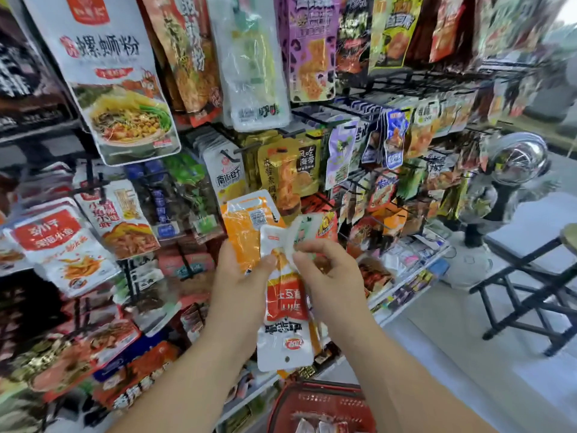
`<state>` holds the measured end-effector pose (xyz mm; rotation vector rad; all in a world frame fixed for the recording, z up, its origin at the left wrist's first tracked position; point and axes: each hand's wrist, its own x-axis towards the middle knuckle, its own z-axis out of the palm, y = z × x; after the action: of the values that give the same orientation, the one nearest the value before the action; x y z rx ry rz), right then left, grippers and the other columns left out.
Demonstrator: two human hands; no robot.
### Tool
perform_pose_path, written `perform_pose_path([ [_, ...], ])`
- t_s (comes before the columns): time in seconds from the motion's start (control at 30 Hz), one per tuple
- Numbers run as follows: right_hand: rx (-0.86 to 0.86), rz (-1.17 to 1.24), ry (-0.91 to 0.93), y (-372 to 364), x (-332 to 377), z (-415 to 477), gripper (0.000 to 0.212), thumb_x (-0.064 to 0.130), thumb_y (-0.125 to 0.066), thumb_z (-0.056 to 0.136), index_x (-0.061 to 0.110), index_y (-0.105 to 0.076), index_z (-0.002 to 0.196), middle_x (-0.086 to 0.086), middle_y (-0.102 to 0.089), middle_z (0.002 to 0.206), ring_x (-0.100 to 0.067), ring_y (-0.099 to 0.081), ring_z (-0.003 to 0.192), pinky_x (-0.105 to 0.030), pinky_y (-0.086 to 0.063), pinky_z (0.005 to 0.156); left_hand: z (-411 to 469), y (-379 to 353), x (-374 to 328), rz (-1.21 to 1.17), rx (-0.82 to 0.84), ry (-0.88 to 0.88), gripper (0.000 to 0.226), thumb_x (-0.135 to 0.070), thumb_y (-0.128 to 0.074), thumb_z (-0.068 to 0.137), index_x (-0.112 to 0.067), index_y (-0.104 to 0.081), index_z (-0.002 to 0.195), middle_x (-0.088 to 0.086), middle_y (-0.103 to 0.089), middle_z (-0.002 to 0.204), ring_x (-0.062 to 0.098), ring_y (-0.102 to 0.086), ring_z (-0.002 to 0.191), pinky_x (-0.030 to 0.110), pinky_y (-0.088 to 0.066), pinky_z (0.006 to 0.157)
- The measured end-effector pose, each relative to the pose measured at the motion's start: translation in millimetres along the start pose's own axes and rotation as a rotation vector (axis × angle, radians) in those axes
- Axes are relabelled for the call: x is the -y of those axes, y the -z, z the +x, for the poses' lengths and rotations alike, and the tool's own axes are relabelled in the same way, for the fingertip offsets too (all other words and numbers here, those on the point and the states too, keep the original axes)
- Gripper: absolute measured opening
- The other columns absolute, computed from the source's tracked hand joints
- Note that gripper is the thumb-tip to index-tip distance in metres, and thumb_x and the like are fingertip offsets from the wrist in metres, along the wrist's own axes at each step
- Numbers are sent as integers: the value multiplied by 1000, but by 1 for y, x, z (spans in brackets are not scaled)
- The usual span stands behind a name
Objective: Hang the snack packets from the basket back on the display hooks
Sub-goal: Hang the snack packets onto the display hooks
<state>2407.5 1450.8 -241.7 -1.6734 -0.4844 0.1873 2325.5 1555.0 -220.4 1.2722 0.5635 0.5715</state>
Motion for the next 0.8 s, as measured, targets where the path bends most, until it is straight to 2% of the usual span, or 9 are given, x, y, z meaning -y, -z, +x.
perform_pose_path([
  [0.1,-11,18,3,29,-5,8,35,50,-76,80,58,-61,111,21,-54,124,-8,-57,117,-48,-54,99,-10,-25,4,-6,-7,34,58,-48,-78,86,-53,-51,137,-10,-62,144,29,-61,133,62,-53,100],
  [0.27,213,91,8,67,-6,22,70,54,-70,82,66,-39,144,23,-46,152,-8,-50,139,-47,-49,109,-20,-61,10,-7,-33,-22,34,-16,-66,103,-42,-62,125,-8,-76,120,26,-75,107,56,-61,87],
  [0.37,215,40,109,88,3,32,70,32,-77,91,53,-41,148,35,-48,138,21,-48,122,-17,-48,101,-27,-75,5,-3,-91,-58,32,-13,-63,104,-38,-62,123,-9,-77,115,24,-76,103,51,-63,84],
  [0.4,204,20,117,95,8,36,72,29,-79,91,51,-41,148,31,-54,131,17,-54,113,-15,-50,95,-28,-77,2,-1,-111,-71,32,-14,-64,104,-38,-61,125,-9,-77,116,24,-76,104,51,-63,85],
  [0.47,175,-3,87,103,16,43,84,32,-81,88,50,-32,154,12,-62,119,-11,-65,99,-31,-58,86,-30,-78,-4,2,-150,-93,33,-15,-64,104,-37,-60,128,-9,-76,118,22,-76,103,48,-64,82],
  [0.53,146,-40,33,107,30,50,90,35,-82,86,46,-27,156,1,-65,110,-18,-68,91,-38,-60,77,-30,-78,-13,4,-192,-135,31,-15,-63,104,-35,-59,128,-11,-76,115,15,-77,97,40,-65,74],
  [0.63,162,37,29,107,47,64,48,32,-81,89,32,-58,131,5,-73,101,-16,-72,84,-28,-55,63,-29,-76,-33,31,-207,-197,35,-20,-63,105,-38,-56,134,-13,-73,123,12,-75,101,40,-65,78],
  [0.7,165,96,57,105,63,73,15,32,-77,93,29,-71,107,3,-77,90,-21,-74,77,-35,-56,60,-25,-71,-49,15,-207,-240,34,-22,-62,105,-44,-55,130,-16,-71,124,9,-75,102,40,-65,80],
  [0.8,186,150,109,100,90,83,16,38,-71,97,23,-74,94,-4,-76,81,-31,-72,70,-51,-60,62,-17,-62,-77,69,-228,-300,52,-41,-70,98,-48,-45,144,-13,-53,152,17,-58,136,56,-54,104],
])
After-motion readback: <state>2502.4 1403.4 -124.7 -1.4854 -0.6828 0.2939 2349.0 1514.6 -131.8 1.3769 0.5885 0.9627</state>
